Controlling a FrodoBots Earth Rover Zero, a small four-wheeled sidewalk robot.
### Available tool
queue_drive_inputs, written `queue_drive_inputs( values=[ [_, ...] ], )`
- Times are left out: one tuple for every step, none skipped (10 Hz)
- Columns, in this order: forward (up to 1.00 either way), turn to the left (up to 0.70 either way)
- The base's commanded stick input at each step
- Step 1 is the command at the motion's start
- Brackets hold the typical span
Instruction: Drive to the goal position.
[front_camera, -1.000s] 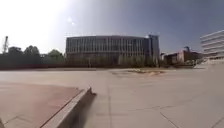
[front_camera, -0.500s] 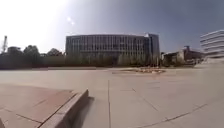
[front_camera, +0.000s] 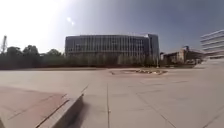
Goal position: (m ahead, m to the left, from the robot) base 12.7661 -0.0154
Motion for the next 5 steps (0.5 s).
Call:
queue_drive_inputs(
  values=[
    [0.70, 0.00],
    [0.70, 0.00],
    [0.70, 0.00],
    [0.70, 0.00],
    [0.70, 0.00]
  ],
)
